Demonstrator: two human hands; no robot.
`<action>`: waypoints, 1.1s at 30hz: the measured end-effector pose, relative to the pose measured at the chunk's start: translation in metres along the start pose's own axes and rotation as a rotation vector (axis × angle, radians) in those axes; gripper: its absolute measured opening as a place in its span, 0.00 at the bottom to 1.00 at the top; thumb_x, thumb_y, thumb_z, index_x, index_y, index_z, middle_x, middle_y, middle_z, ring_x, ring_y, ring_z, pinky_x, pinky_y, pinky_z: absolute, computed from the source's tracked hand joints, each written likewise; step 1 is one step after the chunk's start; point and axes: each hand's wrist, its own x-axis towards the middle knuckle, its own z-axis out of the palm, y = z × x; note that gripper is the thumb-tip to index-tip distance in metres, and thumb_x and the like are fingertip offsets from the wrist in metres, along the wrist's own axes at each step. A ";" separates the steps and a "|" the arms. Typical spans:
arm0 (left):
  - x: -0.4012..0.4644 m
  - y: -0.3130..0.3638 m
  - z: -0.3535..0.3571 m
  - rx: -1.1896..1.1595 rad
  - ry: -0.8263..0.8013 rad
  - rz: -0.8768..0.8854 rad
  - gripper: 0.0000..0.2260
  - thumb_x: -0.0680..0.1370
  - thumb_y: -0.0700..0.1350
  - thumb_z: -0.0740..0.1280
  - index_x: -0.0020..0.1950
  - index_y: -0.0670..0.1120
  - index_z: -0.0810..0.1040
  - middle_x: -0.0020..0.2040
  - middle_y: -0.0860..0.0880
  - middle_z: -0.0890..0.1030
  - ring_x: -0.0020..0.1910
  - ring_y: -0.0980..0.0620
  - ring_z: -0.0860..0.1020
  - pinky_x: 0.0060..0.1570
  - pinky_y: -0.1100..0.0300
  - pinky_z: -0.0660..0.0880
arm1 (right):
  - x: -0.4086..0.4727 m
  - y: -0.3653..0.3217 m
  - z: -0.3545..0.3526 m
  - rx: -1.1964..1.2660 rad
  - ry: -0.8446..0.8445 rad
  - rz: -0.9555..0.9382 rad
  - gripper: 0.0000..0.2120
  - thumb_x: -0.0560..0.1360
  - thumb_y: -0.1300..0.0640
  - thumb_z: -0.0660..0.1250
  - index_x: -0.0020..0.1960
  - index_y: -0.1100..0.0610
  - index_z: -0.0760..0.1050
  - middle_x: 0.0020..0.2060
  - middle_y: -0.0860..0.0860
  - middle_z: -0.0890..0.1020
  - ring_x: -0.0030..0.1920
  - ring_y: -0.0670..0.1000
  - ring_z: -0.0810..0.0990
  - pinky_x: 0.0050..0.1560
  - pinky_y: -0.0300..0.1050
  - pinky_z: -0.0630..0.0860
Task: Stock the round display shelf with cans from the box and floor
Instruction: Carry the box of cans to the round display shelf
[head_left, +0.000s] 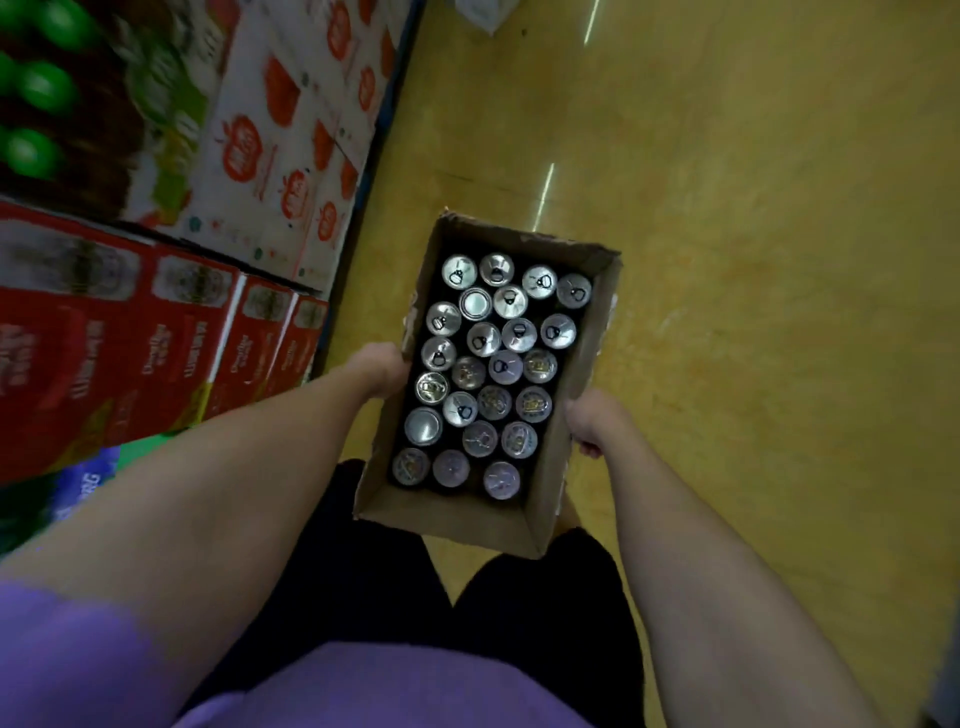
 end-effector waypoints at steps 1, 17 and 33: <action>-0.016 0.001 -0.013 -0.011 0.029 0.012 0.14 0.84 0.48 0.58 0.57 0.38 0.74 0.53 0.40 0.77 0.43 0.44 0.74 0.41 0.57 0.71 | -0.015 -0.002 -0.009 0.024 0.024 -0.025 0.14 0.80 0.59 0.56 0.39 0.63 0.73 0.31 0.58 0.78 0.26 0.56 0.75 0.29 0.43 0.72; -0.176 -0.009 -0.097 0.041 0.005 0.369 0.11 0.83 0.44 0.57 0.52 0.37 0.74 0.42 0.39 0.81 0.31 0.43 0.78 0.25 0.58 0.72 | -0.231 0.023 -0.058 0.129 0.239 0.075 0.12 0.77 0.65 0.56 0.36 0.60 0.71 0.31 0.58 0.76 0.32 0.55 0.72 0.36 0.46 0.71; -0.191 0.020 -0.152 0.029 0.206 0.502 0.14 0.82 0.44 0.61 0.64 0.38 0.76 0.61 0.40 0.79 0.55 0.41 0.79 0.45 0.56 0.72 | -0.235 0.023 -0.051 0.615 0.370 -0.031 0.13 0.82 0.55 0.54 0.41 0.60 0.68 0.30 0.56 0.69 0.24 0.50 0.67 0.23 0.39 0.69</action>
